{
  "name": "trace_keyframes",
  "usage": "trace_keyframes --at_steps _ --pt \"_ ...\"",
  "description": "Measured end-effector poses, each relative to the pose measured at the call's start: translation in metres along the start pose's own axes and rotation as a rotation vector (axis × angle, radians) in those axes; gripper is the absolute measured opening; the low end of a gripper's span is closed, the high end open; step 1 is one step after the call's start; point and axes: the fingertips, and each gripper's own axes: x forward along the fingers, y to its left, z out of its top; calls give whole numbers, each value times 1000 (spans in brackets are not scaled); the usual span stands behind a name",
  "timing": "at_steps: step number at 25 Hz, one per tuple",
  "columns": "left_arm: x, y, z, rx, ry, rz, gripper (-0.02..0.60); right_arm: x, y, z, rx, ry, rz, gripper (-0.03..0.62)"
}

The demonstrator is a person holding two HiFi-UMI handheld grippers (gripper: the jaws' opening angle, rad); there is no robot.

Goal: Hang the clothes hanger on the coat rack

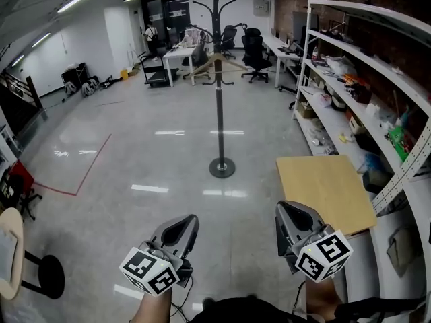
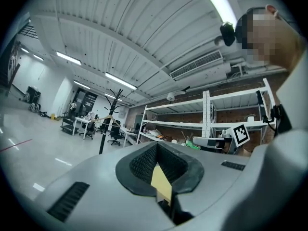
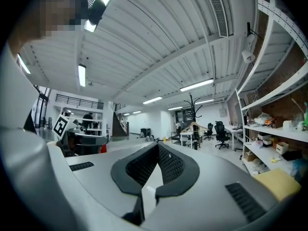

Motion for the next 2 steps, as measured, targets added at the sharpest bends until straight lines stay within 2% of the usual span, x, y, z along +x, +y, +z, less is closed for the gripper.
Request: trace_keyframes --at_steps 2 --pt "-2 3 -1 -6 4 4 0 0 2 0 -1 0 0 6"
